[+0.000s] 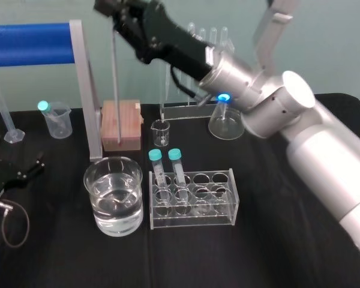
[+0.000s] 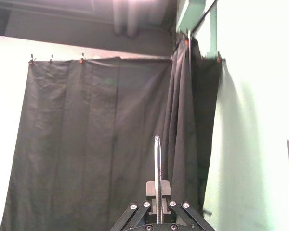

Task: Hold the thermometer with one hand and immerse one end into the beaker, then reinsert it into the test tube rack.

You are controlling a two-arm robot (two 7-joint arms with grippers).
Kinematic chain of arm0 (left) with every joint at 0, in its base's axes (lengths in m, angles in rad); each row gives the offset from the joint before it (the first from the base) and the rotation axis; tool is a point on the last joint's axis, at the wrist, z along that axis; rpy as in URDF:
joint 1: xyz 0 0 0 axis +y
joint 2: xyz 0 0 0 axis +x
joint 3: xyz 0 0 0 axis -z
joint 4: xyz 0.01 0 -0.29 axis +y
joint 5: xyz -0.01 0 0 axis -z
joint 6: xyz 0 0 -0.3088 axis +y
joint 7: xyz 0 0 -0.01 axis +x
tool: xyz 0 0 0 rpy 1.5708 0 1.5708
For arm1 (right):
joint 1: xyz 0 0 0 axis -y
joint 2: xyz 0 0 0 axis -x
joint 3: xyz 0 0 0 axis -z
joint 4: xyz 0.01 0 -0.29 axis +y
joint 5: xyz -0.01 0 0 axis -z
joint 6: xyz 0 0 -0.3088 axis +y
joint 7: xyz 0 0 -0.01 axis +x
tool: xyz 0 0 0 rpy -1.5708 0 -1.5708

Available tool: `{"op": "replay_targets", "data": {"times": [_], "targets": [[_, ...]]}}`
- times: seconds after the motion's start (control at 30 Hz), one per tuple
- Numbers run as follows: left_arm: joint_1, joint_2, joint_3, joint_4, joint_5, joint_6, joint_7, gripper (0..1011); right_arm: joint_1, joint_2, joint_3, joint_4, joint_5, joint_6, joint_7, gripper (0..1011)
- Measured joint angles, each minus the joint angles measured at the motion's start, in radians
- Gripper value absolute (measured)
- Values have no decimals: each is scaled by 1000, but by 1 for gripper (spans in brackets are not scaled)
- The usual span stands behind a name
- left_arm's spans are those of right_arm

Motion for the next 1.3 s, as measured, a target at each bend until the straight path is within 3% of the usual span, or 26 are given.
{"op": "replay_targets", "data": {"times": [0.17, 0.37, 0.5, 0.67, 0.93, 1.3], "targets": [[0, 0, 0, 0, 0, 0, 0, 1008, -21, 44, 28, -74, 4, -16, -41, 57], [0, 0, 0, 0, 0, 0, 0, 1008, -98, 143, 77, -226, -32, -18, -164, 57], [0, 0, 0, 0, 0, 0, 0, 1008, -184, 219, 125, -330, -56, -3, -262, 57], [0, 0, 0, 0, 0, 0, 0, 1008, -281, 277, 178, -417, -77, 15, -353, 57], [0, 0, 0, 0, 0, 0, 0, 1008, -361, 304, 217, -458, -103, 41, -424, 57], [0, 0, 0, 0, 0, 0, 0, 1008, -350, 290, 221, -384, -119, 58, -412, 57]]}}
